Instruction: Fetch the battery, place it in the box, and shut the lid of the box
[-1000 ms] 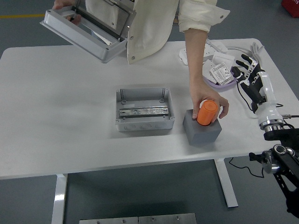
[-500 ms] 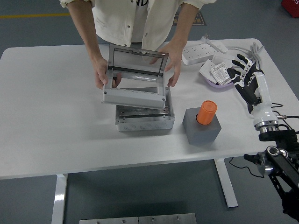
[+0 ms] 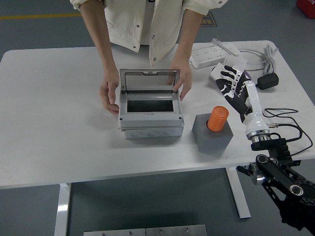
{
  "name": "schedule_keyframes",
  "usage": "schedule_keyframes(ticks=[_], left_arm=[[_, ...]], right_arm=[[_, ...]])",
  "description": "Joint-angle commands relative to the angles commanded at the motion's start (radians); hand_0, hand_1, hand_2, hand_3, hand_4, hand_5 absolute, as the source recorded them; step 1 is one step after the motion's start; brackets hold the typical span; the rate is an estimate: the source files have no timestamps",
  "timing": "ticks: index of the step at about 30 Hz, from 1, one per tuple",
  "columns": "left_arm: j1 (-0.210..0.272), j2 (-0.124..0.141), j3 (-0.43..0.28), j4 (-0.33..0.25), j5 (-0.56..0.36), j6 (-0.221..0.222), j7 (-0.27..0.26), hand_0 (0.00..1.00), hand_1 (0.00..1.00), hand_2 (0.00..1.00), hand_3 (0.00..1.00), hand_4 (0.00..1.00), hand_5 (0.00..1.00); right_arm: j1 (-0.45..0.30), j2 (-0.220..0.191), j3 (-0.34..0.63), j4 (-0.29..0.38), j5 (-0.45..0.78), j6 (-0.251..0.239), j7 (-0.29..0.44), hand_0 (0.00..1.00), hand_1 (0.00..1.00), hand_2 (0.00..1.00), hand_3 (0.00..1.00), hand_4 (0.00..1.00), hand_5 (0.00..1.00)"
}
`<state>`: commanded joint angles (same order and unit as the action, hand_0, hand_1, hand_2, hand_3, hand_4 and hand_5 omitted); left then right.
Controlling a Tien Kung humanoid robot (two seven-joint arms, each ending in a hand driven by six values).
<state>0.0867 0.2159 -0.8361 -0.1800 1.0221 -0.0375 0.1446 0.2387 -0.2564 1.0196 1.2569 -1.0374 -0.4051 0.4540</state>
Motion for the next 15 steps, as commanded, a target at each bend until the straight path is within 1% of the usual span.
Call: schedule_keyframes(ticks=[5,14,15], left_arm=[[-0.001,0.000,0.002,0.000,0.000,-0.001,-0.001,0.657,0.736,0.610,0.557,0.743,0.243],[0.005,-0.006,-0.038,0.000,0.039,-0.003,0.005,0.657,0.737,0.610,0.557,0.742,0.244],[0.005,-0.007,-0.041,0.000,0.042,-0.003,0.005,0.658,0.737,0.610,0.556,0.744,0.243]], right_arm=[[0.017,0.008,-0.028,-0.022,0.008,-0.002,0.006,0.657,0.638,0.713,0.755,0.935,0.529],[0.015,0.009,-0.072,-0.057,0.009,0.005,0.007,0.654,0.634,0.707,0.750,0.936,0.535],[0.015,0.008,-0.075,-0.060,0.008,0.006,0.006,0.640,0.633,0.704,0.749,0.936,0.535]])
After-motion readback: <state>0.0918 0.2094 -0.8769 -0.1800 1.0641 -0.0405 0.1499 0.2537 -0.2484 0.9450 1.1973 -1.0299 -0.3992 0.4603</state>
